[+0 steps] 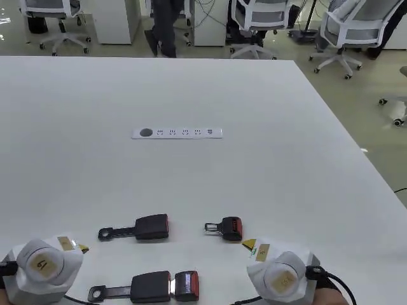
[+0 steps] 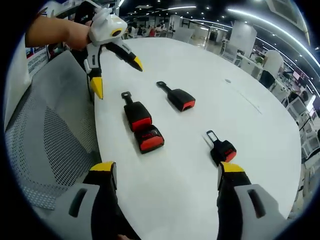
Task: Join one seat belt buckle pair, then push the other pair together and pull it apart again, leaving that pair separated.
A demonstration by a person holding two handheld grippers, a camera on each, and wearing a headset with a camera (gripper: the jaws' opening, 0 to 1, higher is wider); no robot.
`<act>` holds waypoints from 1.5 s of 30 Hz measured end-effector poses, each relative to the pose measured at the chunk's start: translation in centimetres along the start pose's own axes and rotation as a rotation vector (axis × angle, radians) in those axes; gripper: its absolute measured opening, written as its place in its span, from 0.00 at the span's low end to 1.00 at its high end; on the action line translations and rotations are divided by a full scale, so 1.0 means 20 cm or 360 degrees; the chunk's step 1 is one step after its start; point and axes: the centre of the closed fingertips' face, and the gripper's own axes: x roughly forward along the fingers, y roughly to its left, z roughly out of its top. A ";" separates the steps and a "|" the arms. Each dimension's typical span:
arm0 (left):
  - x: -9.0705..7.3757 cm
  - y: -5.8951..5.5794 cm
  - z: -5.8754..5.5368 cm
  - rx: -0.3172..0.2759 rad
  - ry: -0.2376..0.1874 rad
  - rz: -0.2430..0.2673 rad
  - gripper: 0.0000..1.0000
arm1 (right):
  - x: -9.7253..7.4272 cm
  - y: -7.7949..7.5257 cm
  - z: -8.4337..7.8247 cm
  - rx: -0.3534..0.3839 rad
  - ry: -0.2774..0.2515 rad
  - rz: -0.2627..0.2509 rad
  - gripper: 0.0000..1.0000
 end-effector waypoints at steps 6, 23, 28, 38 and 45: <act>-0.05 0.01 -0.06 -0.0013 -0.0008 0.0007 1.00 | -0.03 -0.03 0.00 0.0071 -0.0033 -0.0049 0.90; -0.14 0.08 -0.16 -0.0111 -0.0024 0.0089 1.00 | -0.16 -0.15 -0.09 0.0213 -0.0094 -0.0214 1.00; -0.14 0.06 -0.18 -0.0119 0.0012 0.0076 1.00 | -0.17 -0.19 -0.09 0.0223 -0.0107 -0.0240 1.00; -0.12 0.04 -0.13 -0.0108 -0.0003 0.0087 1.00 | -0.18 -0.23 -0.10 0.0289 -0.0115 -0.0279 1.00; -0.13 0.07 -0.09 -0.0036 -0.0067 0.0139 1.00 | -0.20 -0.26 -0.07 0.0330 -0.0140 -0.0325 1.00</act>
